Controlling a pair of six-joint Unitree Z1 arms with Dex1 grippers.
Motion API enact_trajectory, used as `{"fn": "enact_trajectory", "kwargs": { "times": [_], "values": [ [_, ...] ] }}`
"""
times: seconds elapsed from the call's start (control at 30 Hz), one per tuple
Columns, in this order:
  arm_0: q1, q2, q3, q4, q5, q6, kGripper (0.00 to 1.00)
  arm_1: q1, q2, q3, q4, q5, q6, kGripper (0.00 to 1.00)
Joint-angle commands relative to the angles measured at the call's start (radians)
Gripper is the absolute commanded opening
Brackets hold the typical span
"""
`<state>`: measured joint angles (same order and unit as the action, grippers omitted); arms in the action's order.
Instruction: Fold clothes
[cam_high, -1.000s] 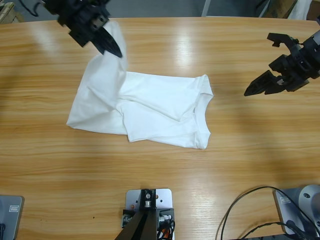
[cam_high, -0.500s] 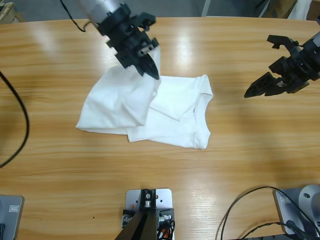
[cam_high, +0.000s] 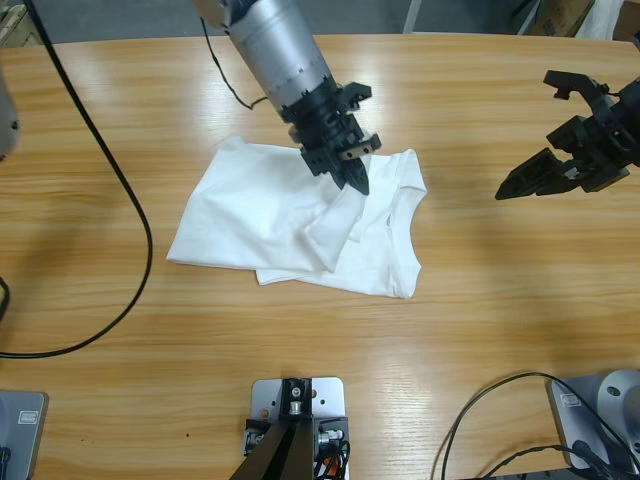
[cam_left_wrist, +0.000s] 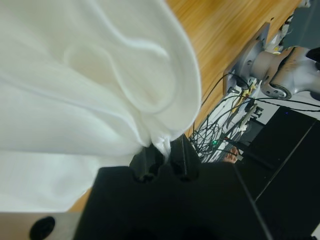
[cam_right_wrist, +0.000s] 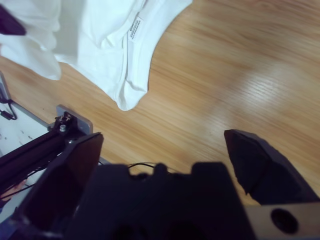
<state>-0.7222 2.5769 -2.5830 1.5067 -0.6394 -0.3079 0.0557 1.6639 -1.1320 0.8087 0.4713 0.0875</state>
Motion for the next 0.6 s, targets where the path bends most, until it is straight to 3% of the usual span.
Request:
{"fn": "enact_trajectory", "kwargs": {
  "times": [0.03, 0.2, 0.23, 0.27, 0.3, 0.33, 0.6],
  "values": [
    [-0.049, 0.128, -0.057, 0.128, -0.019, -0.02, 0.0, 0.009, -0.006, 0.032, -0.003, 0.006, 0.011, 1.0],
    [-0.079, 0.175, -0.108, 0.146, -0.025, -0.023, 0.0, 0.009, -0.005, 0.035, 0.0, 0.006, 0.009, 1.0],
    [-0.083, 0.18, -0.115, 0.148, -0.028, -0.024, 0.113, 0.009, -0.004, 0.036, 0.0, 0.006, 0.009, 1.0],
    [-0.086, 0.182, -0.12, 0.148, -0.028, -0.026, 0.602, 0.009, -0.004, 0.038, 0.0, 0.006, 0.008, 1.0],
    [-0.089, 0.183, -0.126, 0.148, -0.028, -0.027, 0.865, 0.01, -0.004, 0.039, 0.0, 0.006, 0.008, 1.0],
    [-0.091, 0.183, -0.132, 0.148, -0.026, -0.028, 0.957, 0.009, -0.003, 0.04, -0.001, 0.007, 0.008, 1.0],
    [-0.091, 0.17, -0.191, 0.152, -0.023, -0.037, 0.968, 0.01, 0.001, 0.041, -0.005, 0.013, 0.008, 1.0]
  ]
}}
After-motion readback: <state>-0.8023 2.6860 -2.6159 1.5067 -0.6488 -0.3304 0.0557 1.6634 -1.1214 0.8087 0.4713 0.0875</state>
